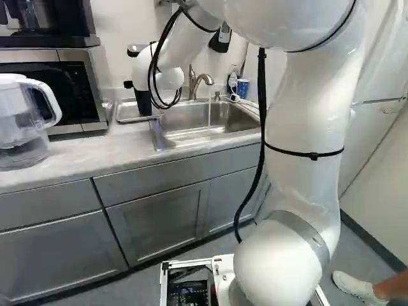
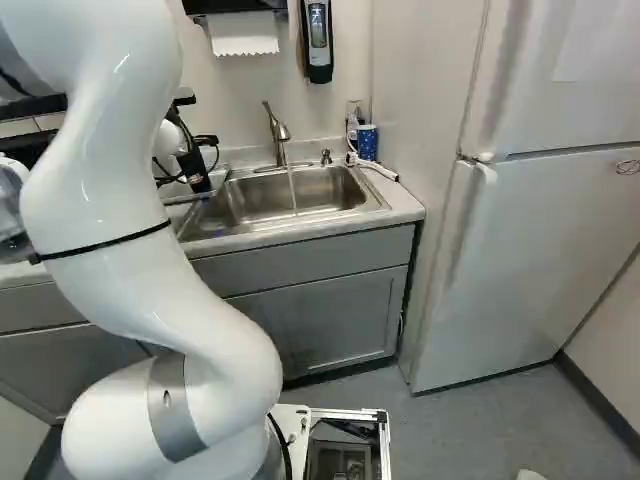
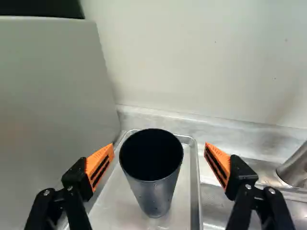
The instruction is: Rinse the cup and place it in the tray
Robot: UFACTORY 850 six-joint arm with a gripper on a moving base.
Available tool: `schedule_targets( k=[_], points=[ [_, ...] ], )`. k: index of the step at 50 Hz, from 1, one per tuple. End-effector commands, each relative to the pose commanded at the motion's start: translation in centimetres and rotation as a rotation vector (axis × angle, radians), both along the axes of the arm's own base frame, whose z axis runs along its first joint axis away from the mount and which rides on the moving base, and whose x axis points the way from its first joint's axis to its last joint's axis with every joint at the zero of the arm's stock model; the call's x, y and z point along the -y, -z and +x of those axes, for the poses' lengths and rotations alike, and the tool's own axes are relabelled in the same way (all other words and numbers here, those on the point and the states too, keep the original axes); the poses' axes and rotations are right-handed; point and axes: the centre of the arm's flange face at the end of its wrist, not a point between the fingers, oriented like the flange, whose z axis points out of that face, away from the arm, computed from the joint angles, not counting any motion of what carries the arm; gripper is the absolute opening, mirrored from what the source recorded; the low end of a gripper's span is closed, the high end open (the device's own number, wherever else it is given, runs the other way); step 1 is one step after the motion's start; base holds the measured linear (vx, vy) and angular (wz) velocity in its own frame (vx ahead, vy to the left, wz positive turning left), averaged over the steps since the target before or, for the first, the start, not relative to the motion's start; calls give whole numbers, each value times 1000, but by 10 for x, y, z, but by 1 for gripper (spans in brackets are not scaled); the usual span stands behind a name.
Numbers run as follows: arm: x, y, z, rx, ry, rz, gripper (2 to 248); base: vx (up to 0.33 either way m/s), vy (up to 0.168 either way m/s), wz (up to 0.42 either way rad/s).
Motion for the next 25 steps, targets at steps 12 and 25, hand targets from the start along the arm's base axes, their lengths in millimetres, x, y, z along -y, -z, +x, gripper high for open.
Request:
schedule_targets(
  k=[12, 25],
  points=[
    [1, -13, -1, 10, -1, 6, 247, 0, 0, 0],
    [2, -26, -3, 23, -1, 14, 247, 0, 0, 0]
  ],
)
